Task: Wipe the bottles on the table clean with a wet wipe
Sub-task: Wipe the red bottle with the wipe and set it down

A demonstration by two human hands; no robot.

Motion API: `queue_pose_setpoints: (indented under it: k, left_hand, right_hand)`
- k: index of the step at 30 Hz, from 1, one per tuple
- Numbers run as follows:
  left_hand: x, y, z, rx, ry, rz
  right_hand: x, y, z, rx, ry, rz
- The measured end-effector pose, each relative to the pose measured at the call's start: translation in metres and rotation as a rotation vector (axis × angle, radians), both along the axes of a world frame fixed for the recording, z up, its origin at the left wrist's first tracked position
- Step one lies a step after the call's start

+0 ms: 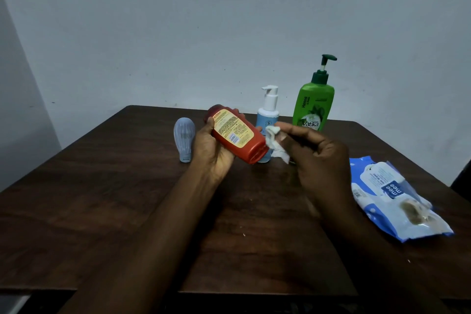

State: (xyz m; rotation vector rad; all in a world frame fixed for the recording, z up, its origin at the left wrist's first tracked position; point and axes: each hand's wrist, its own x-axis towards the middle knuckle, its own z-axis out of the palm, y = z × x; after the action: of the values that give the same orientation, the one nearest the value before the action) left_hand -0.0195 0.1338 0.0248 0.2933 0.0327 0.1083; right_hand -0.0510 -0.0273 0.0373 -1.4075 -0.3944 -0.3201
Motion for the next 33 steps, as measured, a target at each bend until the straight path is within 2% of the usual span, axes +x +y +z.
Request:
queue_pose_setpoints:
  k: [2, 3, 7, 9, 15, 19, 26, 30, 33]
  left_hand:
    - [0.000, 0.000, 0.000, 0.024, -0.035, -0.022]
    - [0.000, 0.000, 0.000, 0.036, -0.052, -0.027]
    - [0.003, -0.001, -0.003, 0.153, -0.122, -0.021]
    - [0.005, 0.001, -0.005, 0.240, -0.141, -0.014]
    - [0.001, -0.004, -0.005, 0.522, -0.182, -0.038]
    - [0.004, -0.008, -0.009, 0.659, -0.188, -0.060]
    - [0.003, -0.008, -0.009, 0.678, -0.198, -0.058]
    - [0.001, -0.006, -0.007, 0.675, -0.208, -0.063]
    - [0.001, -0.005, -0.008, 0.649, -0.217, -0.076]
  right_hand:
    - [0.001, -0.006, 0.002, 0.150, 0.094, 0.046]
    - [0.002, -0.010, 0.001, 0.107, 0.065, 0.016]
    - [0.000, -0.017, -0.013, -0.528, -0.273, -0.162]
    - [0.002, -0.016, -0.020, -0.649, -0.339, -0.164]
    - [0.026, -0.010, -0.018, -0.609, -0.373, -0.147]
    - [0.049, -0.002, -0.003, -0.597, -0.475, -0.242]
    - [0.069, 0.015, 0.022, -0.528, -0.644, -0.281]
    - [0.066, 0.021, 0.018, -0.619, -0.752, -0.259]
    - [0.056, 0.023, 0.003, -0.768, -0.831, -0.199]
